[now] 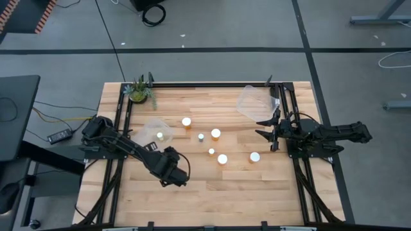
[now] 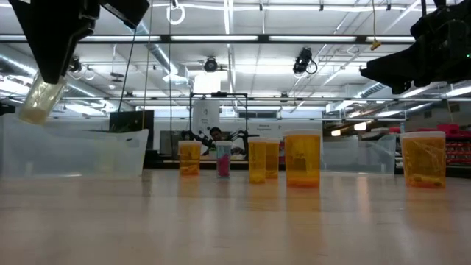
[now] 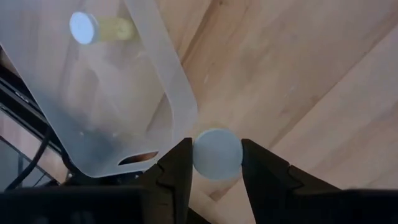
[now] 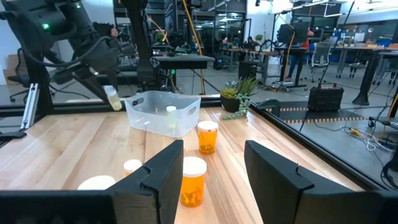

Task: Pick and place medicine bottles into bin by pill shape (circle, oval)
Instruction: Put the yellow pill bottle into the left transparent bin

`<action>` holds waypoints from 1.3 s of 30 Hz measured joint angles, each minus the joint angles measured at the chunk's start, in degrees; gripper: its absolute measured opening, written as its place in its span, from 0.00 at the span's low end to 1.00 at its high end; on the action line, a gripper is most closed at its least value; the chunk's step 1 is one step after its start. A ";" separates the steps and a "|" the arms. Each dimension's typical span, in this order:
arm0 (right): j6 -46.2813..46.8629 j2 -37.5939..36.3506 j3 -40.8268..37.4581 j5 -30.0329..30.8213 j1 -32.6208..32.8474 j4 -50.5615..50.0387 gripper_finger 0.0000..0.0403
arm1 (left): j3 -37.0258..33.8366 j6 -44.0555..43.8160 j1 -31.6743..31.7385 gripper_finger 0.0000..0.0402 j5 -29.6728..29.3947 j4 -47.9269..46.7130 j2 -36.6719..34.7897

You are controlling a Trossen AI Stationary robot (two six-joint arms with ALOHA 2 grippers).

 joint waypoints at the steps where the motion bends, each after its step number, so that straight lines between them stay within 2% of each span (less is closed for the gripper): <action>1: 0.00 0.00 0.00 0.00 0.00 -0.01 0.44 | -0.01 0.02 0.03 0.32 -0.35 0.00 -0.22; 12: 0.00 0.27 0.00 0.00 -0.01 -0.01 0.44 | 0.02 -0.39 0.80 0.33 -5.19 -2.98 -4.56; 23: 0.00 0.35 0.00 0.00 0.01 -0.05 0.44 | -0.82 -1.90 0.79 0.35 -15.28 -2.87 -8.73; 33: 0.00 0.35 0.00 0.00 -0.01 -0.05 0.44 | -14.84 -7.48 0.83 0.34 -16.01 -1.95 -17.27; 39: 0.00 0.35 0.00 0.00 -0.01 -0.05 0.44 | -23.97 -12.49 0.83 0.34 -15.87 4.59 -26.14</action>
